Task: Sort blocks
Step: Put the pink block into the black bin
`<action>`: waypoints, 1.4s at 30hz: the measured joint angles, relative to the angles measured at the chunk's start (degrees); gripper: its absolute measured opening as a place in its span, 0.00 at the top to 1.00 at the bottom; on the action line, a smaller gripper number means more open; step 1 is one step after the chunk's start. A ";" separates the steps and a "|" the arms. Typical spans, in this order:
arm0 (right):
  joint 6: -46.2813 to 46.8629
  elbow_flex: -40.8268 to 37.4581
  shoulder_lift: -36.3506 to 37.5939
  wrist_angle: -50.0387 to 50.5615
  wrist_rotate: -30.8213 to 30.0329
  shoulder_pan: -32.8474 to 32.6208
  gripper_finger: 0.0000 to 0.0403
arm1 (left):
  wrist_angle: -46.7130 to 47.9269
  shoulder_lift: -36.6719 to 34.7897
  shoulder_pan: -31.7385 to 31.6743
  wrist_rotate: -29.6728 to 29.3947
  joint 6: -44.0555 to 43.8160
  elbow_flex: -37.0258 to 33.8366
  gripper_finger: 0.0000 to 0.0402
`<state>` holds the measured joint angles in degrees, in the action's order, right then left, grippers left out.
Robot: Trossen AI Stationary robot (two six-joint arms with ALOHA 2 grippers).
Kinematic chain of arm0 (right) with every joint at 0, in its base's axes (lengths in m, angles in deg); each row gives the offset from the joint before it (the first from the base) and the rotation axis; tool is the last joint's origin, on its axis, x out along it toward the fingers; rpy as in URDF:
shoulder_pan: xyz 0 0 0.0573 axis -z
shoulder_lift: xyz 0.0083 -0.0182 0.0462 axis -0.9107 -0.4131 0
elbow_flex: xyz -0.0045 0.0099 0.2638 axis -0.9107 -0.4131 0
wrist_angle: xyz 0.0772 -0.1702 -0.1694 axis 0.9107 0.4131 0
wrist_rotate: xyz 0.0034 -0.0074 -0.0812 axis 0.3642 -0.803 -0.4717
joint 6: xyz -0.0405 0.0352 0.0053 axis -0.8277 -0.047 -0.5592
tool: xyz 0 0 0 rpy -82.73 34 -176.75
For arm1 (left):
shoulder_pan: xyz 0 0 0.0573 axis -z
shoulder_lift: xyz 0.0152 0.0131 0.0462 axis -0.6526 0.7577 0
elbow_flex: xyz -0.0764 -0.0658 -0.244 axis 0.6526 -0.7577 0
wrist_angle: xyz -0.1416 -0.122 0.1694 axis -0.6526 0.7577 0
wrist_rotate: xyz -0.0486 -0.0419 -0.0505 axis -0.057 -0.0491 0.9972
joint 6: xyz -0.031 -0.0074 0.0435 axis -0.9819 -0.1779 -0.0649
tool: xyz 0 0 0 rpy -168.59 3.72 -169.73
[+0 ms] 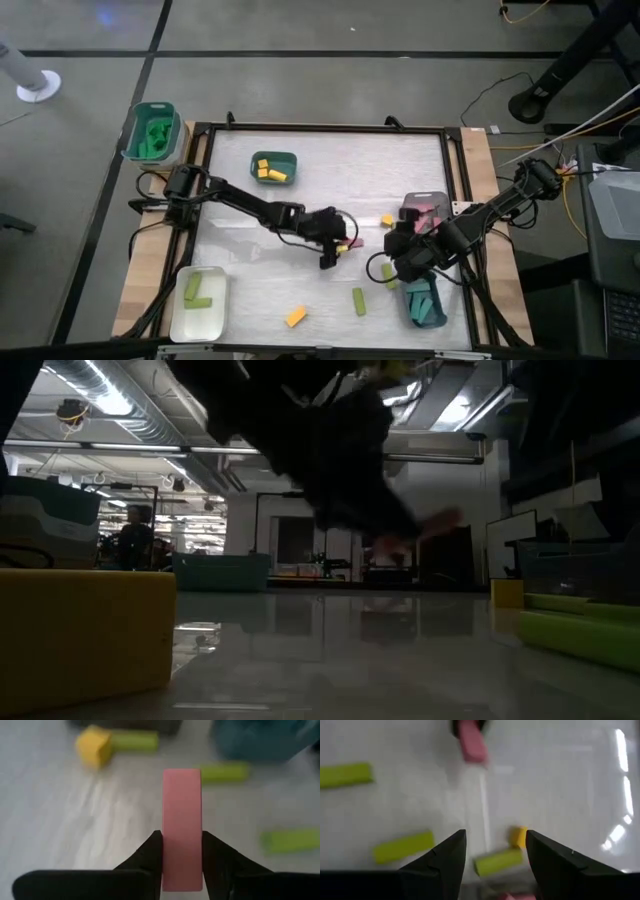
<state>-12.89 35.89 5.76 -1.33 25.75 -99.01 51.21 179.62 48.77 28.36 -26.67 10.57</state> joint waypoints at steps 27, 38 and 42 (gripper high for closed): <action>-26.73 0.00 -2.63 -21.66 -3.51 0.09 0.62 | -25.41 -0.26 -3.89 27.20 -3.54 0.09 0.77; -27.39 -0.02 -2.62 -21.66 -4.00 0.07 0.86 | -24.91 -0.27 -3.87 27.33 -3.22 0.11 0.76; -26.92 -0.02 -2.62 -21.69 -4.02 0.07 0.82 | -24.86 -0.30 -3.89 27.10 -3.14 0.11 0.76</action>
<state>-39.81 35.87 3.14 -23.02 21.73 -98.95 26.35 179.32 44.88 55.46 -29.81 10.68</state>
